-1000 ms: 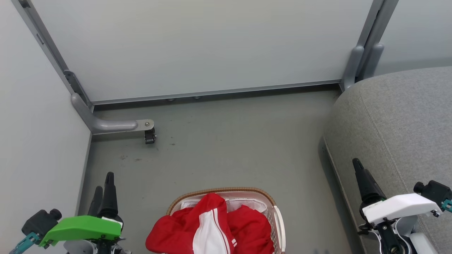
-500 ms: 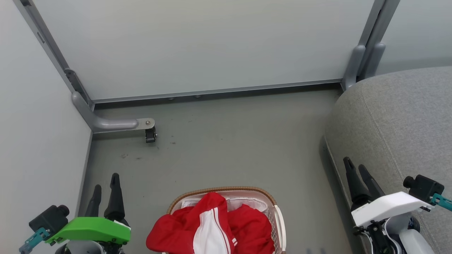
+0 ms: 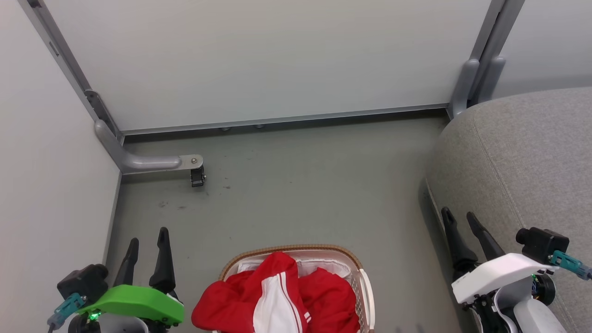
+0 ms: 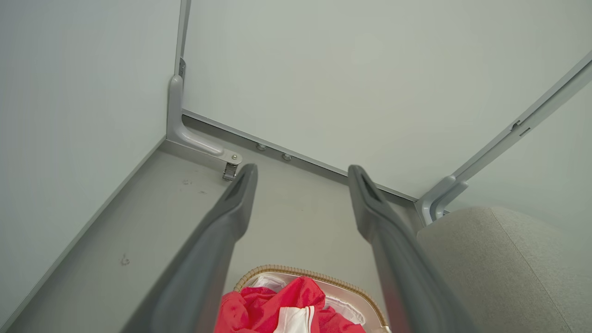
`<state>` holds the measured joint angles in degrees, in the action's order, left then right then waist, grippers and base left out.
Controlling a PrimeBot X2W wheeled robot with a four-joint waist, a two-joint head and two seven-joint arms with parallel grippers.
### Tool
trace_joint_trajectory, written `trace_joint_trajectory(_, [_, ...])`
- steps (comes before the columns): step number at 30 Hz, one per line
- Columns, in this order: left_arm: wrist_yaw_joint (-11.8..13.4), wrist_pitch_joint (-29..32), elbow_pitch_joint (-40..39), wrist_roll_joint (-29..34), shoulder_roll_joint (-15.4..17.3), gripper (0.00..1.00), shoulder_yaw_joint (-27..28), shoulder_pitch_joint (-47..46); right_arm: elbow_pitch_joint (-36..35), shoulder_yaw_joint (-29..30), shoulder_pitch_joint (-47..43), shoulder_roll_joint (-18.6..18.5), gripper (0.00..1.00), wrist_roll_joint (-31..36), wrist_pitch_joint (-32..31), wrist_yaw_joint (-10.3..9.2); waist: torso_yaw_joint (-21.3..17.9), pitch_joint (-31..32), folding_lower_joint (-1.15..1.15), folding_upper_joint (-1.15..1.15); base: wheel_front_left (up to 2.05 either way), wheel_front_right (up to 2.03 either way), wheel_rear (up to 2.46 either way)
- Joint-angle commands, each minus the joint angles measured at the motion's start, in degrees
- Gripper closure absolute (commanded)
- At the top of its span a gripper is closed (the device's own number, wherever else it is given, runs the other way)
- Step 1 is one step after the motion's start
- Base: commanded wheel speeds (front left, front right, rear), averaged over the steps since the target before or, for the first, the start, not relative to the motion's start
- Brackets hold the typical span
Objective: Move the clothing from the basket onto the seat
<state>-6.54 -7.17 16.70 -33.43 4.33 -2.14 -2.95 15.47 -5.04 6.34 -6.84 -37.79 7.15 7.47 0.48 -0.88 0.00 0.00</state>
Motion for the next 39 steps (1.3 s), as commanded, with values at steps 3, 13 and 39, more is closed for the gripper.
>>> trace_joint_trajectory(3, [0.24, -0.93, -0.41, 3.10, 0.44, 0.00, -0.66, 0.06, -0.52, 0.11, 0.62, -0.36, 0.00, 2.31, 0.93, 0.02, 0.08, 0.07, 0.00, 0.00, 0.00, 0.00, 0.00])
trace_joint_trajectory(13, [0.36, -2.39, -0.06, 8.76, 0.33, 0.00, -1.39, 0.67, -0.09, -0.94, -0.46, -0.75, 0.00, 8.77, 2.39, 0.02, 0.15, 0.21, 0.00, 0.00, 0.00, 0.00, 0.00])
trace_joint_trajectory(39, [-0.42, -5.69, -0.05, 21.60, -0.61, 0.00, -2.82, 3.30, 2.12, -1.53, -1.89, -0.54, 0.00, 22.43, 5.73, 0.03, -0.29, 0.53, 0.00, 0.00, 0.00, 0.00, 0.00])
